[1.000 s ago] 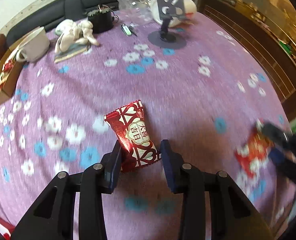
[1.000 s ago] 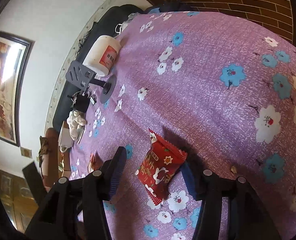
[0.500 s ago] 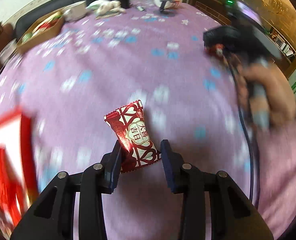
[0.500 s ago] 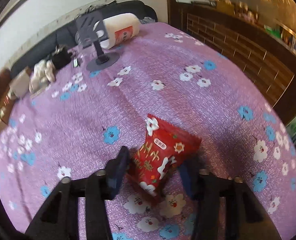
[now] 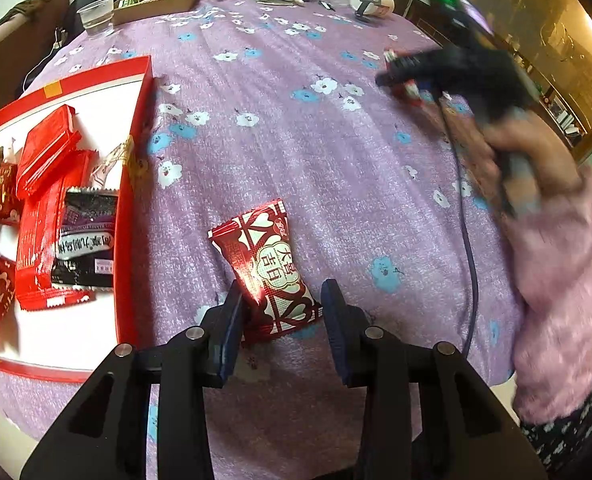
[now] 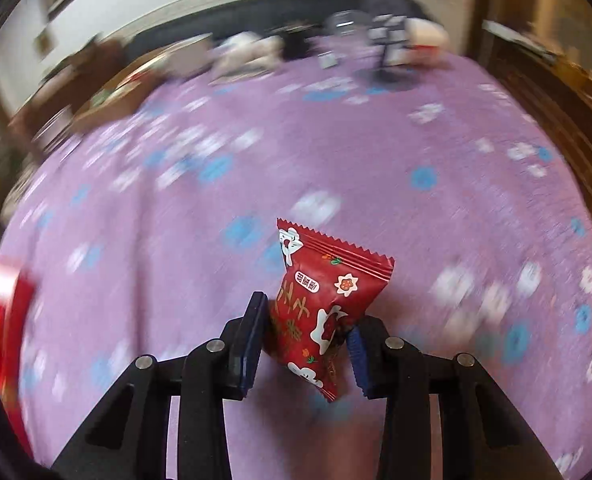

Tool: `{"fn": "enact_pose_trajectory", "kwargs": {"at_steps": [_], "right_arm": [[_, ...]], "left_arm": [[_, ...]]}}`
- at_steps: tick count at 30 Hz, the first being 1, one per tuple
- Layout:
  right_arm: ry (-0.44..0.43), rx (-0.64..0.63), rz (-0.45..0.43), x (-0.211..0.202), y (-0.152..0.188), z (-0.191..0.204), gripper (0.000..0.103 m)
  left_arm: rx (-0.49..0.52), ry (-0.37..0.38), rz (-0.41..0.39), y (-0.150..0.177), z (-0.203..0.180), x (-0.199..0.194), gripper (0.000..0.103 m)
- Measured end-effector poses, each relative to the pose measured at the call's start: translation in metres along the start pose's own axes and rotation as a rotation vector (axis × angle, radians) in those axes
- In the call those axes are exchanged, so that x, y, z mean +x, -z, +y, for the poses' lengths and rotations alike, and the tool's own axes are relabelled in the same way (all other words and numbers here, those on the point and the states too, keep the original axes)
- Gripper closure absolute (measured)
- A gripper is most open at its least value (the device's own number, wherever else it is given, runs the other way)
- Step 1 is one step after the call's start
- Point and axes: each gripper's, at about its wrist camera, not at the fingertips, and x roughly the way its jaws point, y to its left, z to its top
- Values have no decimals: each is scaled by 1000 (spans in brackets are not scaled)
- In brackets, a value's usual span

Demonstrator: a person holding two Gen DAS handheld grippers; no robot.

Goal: Organize snacks
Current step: 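Lift both held packets and carry them toward the white tray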

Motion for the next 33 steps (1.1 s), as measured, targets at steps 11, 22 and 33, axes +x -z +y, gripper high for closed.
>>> {"fn": "enact_pose_trajectory", "kwargs": {"at_steps": [11,22,33], "right_arm": [[-174,-65,62,-75,118,-17,60],[-166,145,-90,-78,128,-29,32],[58,183,-135,-73,125,-21,58]], "left_arm": [[18,65,-56,-1,5,1,51],[51,107,-70,6,4,-3,47],[-2,14,-121,-7,3,6,62]]}}
